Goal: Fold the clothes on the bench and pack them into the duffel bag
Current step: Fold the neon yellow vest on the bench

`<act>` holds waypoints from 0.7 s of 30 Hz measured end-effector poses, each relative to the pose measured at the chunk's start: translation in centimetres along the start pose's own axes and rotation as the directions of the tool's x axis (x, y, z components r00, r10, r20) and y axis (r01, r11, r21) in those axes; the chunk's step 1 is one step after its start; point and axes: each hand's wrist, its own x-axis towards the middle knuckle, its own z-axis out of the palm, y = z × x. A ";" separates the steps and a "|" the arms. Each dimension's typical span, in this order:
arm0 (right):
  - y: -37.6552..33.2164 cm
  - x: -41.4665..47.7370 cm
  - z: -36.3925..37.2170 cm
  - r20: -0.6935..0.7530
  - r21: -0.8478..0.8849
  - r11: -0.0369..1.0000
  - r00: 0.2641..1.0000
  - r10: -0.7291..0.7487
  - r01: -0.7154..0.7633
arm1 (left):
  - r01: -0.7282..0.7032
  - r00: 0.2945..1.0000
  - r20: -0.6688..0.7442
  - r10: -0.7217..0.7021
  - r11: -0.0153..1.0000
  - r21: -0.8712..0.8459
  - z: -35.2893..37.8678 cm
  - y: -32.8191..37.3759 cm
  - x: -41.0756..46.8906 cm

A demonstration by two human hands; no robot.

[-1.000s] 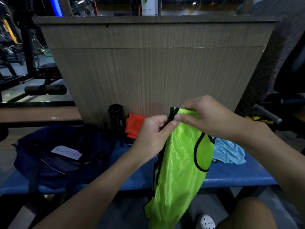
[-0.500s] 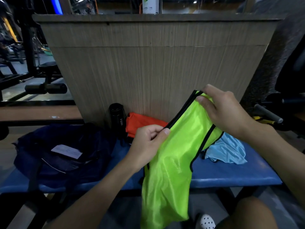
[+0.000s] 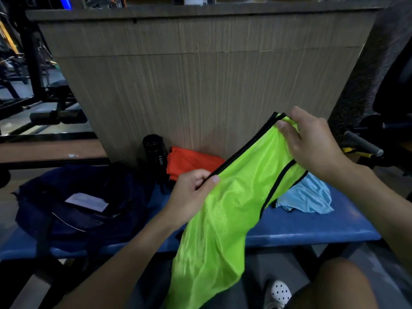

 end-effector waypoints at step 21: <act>26.1 -2.0 -0.5 -0.131 -0.056 0.869 0.866 0.482 -0.492 | -0.408 0.858 0.508 0.077 0.702 0.584 18.2 -3.9 23.8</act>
